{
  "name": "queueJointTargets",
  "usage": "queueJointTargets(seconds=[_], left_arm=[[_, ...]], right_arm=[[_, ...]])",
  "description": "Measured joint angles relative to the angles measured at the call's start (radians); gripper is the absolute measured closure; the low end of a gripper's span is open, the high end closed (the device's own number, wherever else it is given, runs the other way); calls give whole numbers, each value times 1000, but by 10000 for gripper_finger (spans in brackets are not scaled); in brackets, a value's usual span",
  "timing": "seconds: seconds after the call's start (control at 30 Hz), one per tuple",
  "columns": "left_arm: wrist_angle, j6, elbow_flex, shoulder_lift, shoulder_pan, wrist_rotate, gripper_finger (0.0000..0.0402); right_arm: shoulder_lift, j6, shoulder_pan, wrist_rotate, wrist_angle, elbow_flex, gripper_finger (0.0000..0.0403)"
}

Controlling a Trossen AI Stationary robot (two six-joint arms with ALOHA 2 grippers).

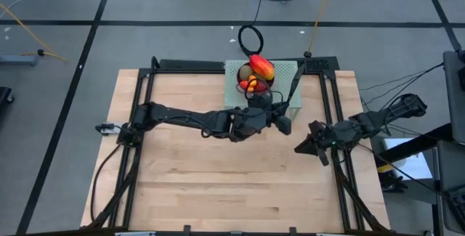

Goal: Pick & Place Fruit
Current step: Put the knife on the shelf

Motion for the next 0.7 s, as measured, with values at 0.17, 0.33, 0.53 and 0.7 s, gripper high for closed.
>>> queueJointTargets(seconds=[0.17,0.33,0.53,0.7], left_arm=[[4,6,0,0,-11,-10,371],[2,6,0,0,-19,-12,371],[3,6,0,0,-33,-17,371],[3,6,0,0,-43,-25,371]], right_arm=[[5,-1,0,79,81,0,308],[5,-11,0,186,173,0,236],[6,-48,-2,290,258,0,165],[31,-117,-20,352,366,0,132]])
